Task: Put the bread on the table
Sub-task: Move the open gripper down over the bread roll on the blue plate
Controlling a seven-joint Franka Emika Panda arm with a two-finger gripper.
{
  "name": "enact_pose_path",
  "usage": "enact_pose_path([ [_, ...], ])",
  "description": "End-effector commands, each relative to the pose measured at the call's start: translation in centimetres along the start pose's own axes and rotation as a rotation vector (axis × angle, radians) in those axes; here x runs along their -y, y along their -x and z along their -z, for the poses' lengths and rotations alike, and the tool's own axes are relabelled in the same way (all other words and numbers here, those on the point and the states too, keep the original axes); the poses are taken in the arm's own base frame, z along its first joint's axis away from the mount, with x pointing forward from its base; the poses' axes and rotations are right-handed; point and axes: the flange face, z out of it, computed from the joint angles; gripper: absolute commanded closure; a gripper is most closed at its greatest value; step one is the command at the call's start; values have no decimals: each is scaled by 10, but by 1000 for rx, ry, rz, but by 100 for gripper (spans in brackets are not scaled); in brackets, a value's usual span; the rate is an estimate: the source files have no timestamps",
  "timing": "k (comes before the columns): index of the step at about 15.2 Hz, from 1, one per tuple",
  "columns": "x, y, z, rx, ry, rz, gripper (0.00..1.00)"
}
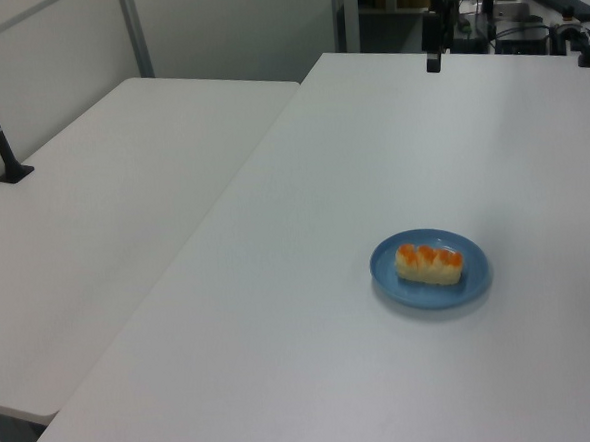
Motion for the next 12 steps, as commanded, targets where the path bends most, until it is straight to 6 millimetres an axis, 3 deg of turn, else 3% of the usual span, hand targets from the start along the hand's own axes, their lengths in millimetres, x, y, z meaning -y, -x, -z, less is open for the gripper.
enact_pose_path([
  [1,-2,3,5,18,-20,15,0],
  [12,-13,1,6,12,-46,-10,0],
])
